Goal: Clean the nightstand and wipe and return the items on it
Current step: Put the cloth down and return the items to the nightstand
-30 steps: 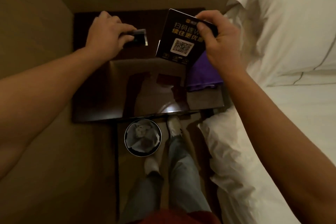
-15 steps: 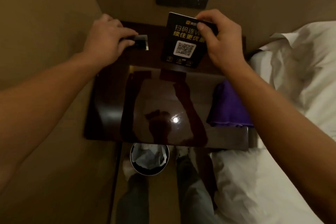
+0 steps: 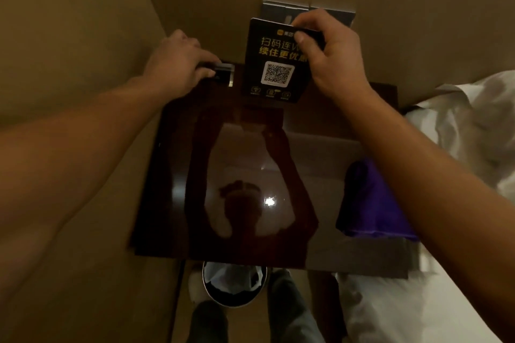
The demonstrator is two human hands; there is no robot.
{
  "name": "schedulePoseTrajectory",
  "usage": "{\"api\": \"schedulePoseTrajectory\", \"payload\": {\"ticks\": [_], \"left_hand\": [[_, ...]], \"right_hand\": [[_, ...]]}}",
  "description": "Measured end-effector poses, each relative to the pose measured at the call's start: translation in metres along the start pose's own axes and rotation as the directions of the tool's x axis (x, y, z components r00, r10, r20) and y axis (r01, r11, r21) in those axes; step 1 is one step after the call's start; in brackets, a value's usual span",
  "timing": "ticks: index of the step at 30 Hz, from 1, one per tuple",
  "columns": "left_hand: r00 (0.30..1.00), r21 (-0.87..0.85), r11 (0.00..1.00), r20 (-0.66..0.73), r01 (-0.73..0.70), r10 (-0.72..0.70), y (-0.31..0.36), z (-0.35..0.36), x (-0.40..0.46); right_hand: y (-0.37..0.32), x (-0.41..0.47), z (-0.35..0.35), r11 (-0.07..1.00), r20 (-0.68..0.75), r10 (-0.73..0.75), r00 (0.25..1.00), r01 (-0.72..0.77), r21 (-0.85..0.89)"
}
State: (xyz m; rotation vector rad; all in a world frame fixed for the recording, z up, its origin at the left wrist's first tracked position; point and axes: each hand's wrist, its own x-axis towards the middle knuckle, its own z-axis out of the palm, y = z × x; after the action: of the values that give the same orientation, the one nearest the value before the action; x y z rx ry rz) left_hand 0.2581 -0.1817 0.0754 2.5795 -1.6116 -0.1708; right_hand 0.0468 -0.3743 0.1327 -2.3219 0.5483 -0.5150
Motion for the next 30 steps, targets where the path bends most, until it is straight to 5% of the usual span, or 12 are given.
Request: {"api": "schedulePoseTrajectory", "payload": {"ticks": [17, 30], "left_hand": [[0.985, -0.09, 0.996, 0.172, -0.001, 0.017, -0.028, 0.024, 0.052], [0.985, -0.069, 0.996, 0.166, 0.05, -0.038, -0.064, 0.041, 0.066]], "right_hand": [[0.052, 0.049, 0.032, 0.997, 0.059, -0.069, 0.996, 0.071, -0.025], [0.064, 0.059, 0.076, 0.995, 0.015, -0.094, 0.995, 0.094, -0.015]]}}
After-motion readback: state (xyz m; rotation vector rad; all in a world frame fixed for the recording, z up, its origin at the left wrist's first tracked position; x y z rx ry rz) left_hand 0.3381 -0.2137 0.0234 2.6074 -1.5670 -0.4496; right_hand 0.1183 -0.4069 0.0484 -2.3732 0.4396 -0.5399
